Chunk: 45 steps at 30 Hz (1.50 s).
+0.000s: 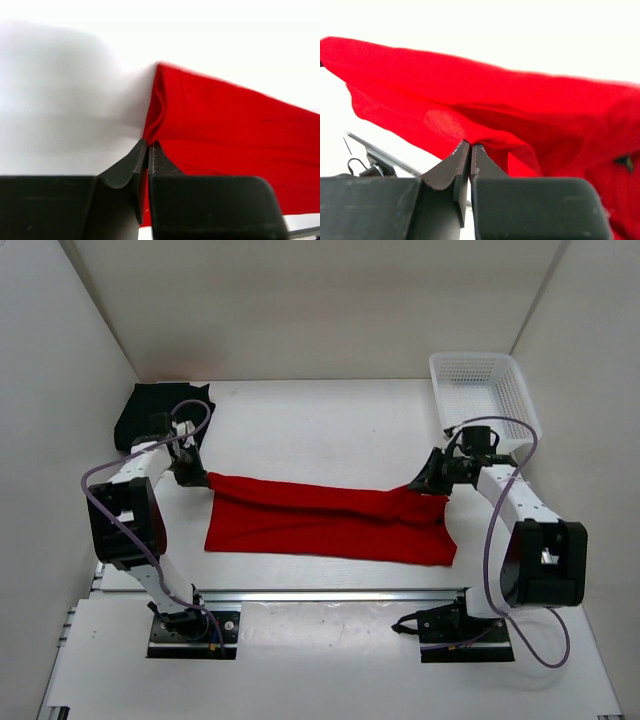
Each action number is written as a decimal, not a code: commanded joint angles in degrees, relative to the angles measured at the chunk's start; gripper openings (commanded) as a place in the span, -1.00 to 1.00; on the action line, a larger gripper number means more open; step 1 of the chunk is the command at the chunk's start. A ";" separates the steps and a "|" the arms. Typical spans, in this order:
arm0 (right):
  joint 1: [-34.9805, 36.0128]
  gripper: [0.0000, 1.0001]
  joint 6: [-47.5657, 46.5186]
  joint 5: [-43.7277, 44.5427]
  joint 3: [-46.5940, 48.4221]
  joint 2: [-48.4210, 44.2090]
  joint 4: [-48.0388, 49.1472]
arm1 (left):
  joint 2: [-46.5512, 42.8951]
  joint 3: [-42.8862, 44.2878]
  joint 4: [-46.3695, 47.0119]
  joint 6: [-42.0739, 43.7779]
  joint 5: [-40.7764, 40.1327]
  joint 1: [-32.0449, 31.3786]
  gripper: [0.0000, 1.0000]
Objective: Fold and stack the t-shirts
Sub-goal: Fold the other side of the tshirt into a rectangle
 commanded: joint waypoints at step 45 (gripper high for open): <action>-12.16 -1.00 5.44 -10.48 1.58 -3.71 2.71 | 10.31 13.22 -2.27 0.14 12.56 1.64 -1.00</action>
